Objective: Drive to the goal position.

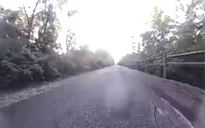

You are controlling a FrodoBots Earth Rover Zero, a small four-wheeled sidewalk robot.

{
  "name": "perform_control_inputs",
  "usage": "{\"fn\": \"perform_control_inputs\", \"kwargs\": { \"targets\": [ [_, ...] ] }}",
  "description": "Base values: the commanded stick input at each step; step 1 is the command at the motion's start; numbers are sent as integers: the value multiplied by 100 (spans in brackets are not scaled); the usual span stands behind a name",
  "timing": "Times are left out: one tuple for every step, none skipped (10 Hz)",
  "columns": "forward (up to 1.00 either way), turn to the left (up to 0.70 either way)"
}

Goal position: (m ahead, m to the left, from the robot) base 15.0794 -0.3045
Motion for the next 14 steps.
{"fn": "perform_control_inputs", "kwargs": {
  "targets": [
    [100,0],
    [100,0],
    [100,0],
    [100,0],
    [100,0],
    [100,0],
    [100,0],
    [100,0],
    [100,0],
    [100,0],
    [100,0],
    [100,0],
    [100,0],
    [100,0]
  ]
}}
